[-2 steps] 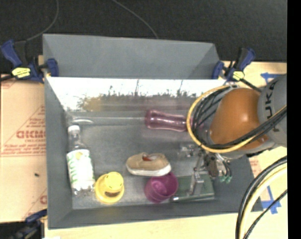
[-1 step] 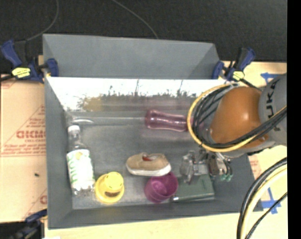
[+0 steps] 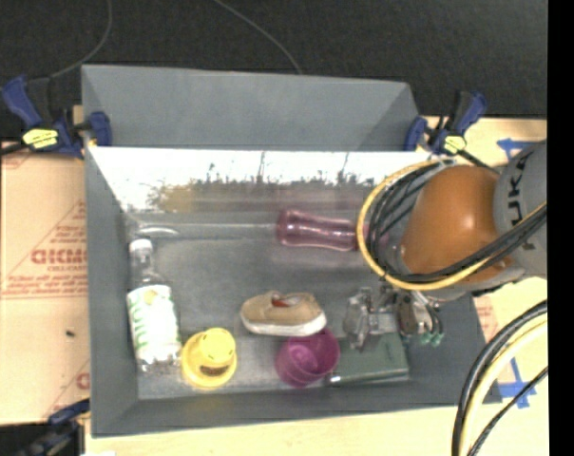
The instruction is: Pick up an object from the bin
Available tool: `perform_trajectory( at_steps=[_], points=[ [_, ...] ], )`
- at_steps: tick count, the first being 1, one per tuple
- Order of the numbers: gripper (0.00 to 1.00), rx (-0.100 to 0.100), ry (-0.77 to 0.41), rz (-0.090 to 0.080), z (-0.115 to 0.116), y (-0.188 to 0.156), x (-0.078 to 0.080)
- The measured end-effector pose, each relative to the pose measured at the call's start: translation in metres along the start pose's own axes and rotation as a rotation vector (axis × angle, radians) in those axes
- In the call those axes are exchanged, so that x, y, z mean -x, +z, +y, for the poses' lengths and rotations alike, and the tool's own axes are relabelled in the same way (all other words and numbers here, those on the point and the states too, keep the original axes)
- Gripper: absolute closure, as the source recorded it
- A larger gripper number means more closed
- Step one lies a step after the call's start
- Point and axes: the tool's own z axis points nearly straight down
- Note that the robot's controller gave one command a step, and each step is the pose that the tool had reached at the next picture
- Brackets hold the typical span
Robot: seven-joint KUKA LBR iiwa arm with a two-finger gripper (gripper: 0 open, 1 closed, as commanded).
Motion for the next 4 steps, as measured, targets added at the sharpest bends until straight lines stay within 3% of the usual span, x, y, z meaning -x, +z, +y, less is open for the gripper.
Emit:
perform_trajectory(
  at_steps=[4],
  points=[
    [1.00, 0.000, -0.005, 0.000, 0.0002, 0.0000, 0.0000]
  ],
)
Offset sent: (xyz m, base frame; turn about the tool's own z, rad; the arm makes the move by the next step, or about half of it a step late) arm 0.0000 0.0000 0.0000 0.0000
